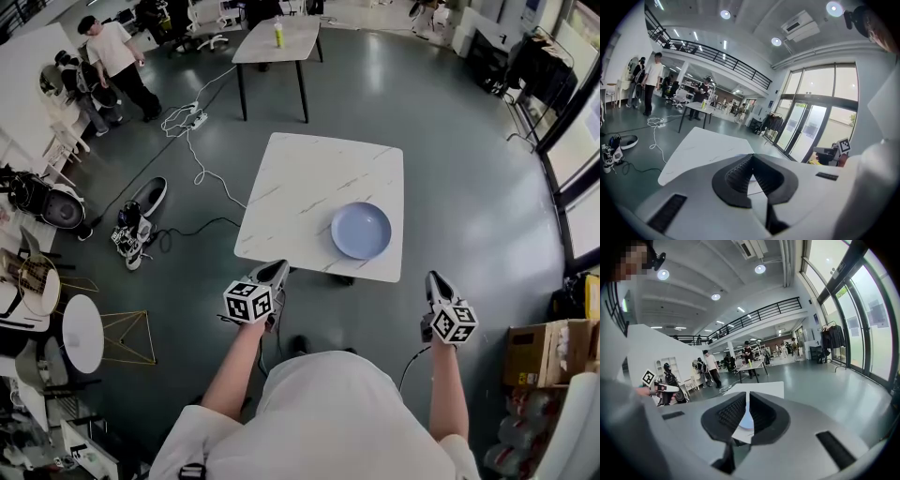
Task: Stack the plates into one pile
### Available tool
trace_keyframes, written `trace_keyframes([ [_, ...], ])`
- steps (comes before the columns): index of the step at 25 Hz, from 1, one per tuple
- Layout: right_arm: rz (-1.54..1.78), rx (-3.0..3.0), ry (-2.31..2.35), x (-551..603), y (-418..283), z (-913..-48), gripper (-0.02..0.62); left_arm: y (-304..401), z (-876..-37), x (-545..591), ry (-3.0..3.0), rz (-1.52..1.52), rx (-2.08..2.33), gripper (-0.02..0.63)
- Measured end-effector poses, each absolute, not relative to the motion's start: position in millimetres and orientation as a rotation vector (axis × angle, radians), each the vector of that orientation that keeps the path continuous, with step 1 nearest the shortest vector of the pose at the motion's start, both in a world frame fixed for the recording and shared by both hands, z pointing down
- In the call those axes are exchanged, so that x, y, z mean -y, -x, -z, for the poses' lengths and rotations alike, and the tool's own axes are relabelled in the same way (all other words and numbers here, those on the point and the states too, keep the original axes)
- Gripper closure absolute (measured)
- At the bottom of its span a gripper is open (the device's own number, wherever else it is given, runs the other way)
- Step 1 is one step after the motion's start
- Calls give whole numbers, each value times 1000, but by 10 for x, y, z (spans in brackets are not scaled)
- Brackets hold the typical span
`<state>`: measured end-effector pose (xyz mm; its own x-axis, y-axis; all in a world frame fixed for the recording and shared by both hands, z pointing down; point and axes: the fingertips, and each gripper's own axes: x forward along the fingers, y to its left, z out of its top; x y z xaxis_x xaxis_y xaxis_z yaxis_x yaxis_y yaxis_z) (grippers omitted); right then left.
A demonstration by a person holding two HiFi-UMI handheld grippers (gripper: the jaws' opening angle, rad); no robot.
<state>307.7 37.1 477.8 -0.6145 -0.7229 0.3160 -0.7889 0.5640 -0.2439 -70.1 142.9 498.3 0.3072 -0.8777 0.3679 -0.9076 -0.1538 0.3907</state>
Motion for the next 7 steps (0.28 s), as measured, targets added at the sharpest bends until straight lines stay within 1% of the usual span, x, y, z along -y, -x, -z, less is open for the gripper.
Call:
trace_keyframes([
  [7, -566, 2623, -1269, -372, -3088, -4768, 554, 720, -4962, -1433, -2024, -69, 1584, 594],
])
